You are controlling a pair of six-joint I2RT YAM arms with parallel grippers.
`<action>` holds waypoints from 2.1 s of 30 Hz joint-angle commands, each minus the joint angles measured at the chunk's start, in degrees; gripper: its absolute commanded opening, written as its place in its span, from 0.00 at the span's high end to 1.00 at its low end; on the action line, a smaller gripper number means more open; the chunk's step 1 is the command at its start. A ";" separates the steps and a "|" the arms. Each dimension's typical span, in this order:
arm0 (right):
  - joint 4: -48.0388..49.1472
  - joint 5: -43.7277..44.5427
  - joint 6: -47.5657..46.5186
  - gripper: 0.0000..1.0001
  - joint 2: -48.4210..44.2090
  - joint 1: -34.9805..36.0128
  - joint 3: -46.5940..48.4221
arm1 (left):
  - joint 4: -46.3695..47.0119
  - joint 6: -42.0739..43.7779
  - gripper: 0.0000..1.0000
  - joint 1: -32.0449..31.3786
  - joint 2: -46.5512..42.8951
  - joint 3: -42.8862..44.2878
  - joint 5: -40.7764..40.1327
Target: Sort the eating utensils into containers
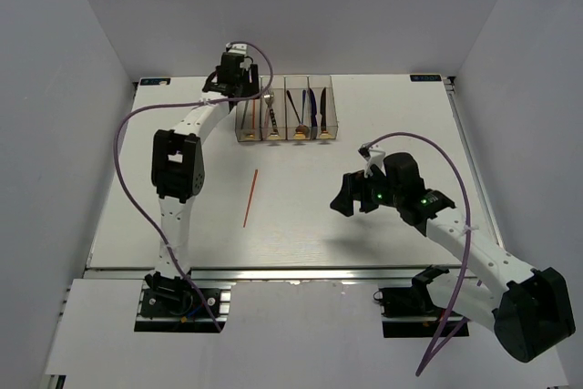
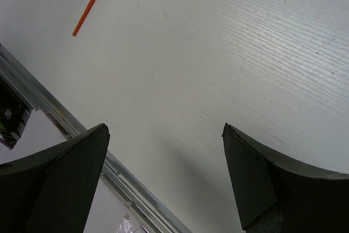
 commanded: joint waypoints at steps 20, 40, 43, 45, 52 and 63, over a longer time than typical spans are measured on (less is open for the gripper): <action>-6.07 15.38 5.25 0.11 -7.45 0.07 5.94 | -5.07 -22.90 0.02 1.78 -65.98 -60.00 -3.34; -1.85 16.70 12.20 0.11 -2.37 0.07 5.67 | -1.29 -21.94 0.02 -6.91 -55.22 -65.72 -4.80; -2.64 15.47 12.20 0.11 -2.36 0.07 6.55 | 0.83 -22.73 0.02 -9.54 -52.49 -65.90 -4.99; -2.82 15.12 12.28 0.11 -2.80 0.07 6.46 | 0.83 -22.91 0.02 -10.96 -50.82 -64.51 -5.51; -1.85 10.46 13.25 0.11 -4.82 0.07 6.73 | -2.77 -22.20 0.02 -16.58 -40.71 -56.94 -8.41; -2.64 6.94 10.27 0.11 -7.72 0.07 7.96 | -7.43 -20.54 0.04 -18.17 -32.70 -53.33 -11.75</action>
